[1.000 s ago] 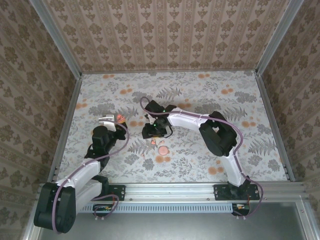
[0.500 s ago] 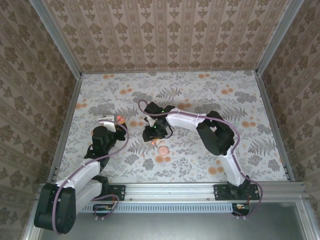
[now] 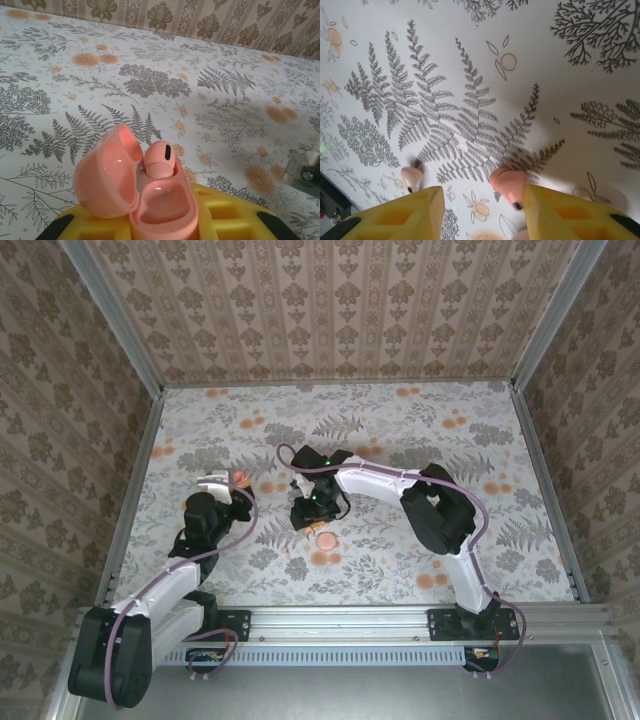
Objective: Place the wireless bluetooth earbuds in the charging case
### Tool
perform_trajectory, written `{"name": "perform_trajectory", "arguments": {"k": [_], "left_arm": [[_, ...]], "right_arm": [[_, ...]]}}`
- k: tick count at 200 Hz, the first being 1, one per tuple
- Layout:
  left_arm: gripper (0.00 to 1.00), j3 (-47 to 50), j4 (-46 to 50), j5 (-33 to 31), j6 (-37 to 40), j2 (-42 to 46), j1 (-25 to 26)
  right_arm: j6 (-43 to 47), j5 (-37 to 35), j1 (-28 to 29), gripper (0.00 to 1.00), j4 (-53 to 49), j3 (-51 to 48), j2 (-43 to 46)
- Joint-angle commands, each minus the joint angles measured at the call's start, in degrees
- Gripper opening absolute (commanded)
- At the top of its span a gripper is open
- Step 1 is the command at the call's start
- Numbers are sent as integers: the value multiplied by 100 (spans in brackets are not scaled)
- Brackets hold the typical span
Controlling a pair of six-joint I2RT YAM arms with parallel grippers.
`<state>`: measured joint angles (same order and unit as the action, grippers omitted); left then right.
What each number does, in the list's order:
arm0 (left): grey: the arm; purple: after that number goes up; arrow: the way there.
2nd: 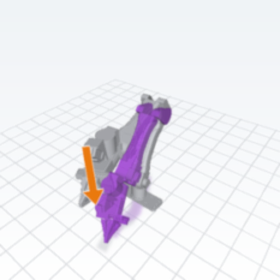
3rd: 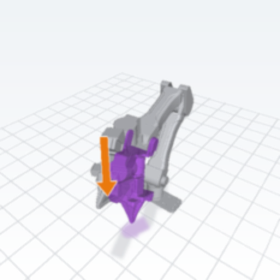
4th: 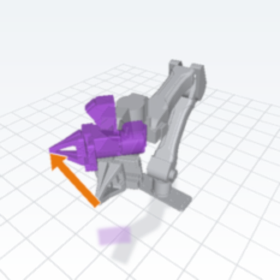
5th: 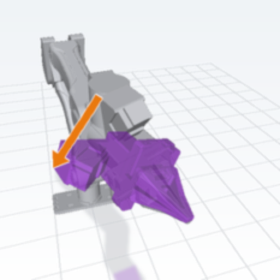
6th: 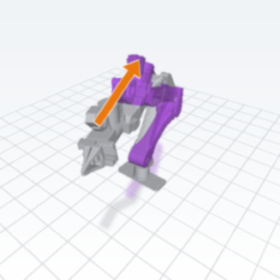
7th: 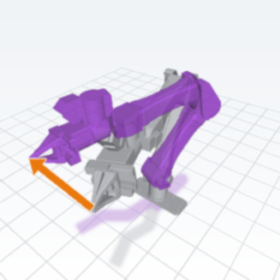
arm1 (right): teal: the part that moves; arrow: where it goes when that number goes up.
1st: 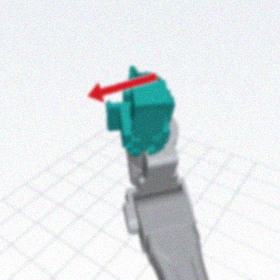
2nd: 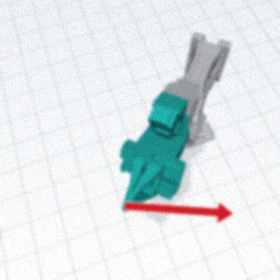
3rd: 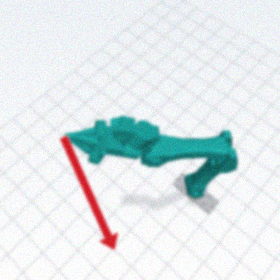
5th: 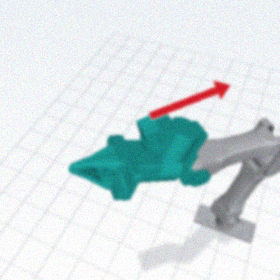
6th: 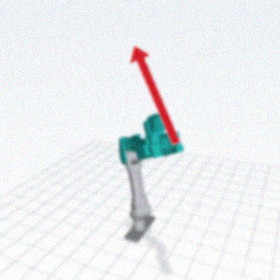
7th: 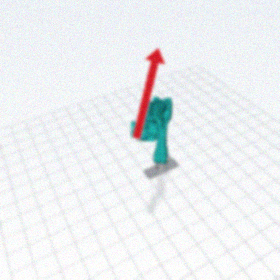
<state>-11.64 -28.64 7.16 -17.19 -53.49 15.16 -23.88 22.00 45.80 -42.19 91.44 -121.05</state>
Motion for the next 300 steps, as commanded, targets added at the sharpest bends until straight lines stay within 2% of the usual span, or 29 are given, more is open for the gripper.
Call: {"name": "perform_trajectory", "arguments": {"k": [1, 27, 52, 96, 220, 257, 300], "left_arm": [[19, 22, 52, 80, -57, 122, -57], [19, 21, 52, 57, -65, 137, -55], [19, 15, 86, 43, -36, 125, -52], [19, -21, 160, 35, 13, 96, -74], [19, -128, 683, -79, 40, 349, -105], [19, -141, 713, -79, 49, 362, -112], [19, -163, 755, -93, 62, 368, -123]], "right_arm": [[391, -456, 28, 46, -316, 177, 535], [922, -989, 27, 46, -335, 102, 762], [1648, -1167, 31, 46, -407, 161, 829], [2502, -1233, 21, 47, -623, 536, 649], [3793, -1101, 133, 50, -975, 1093, 133], [3785, -1242, 205, 49, -1198, 1378, -227], [2343, -1549, 226, 45, -1905, 1880, -674]]}}
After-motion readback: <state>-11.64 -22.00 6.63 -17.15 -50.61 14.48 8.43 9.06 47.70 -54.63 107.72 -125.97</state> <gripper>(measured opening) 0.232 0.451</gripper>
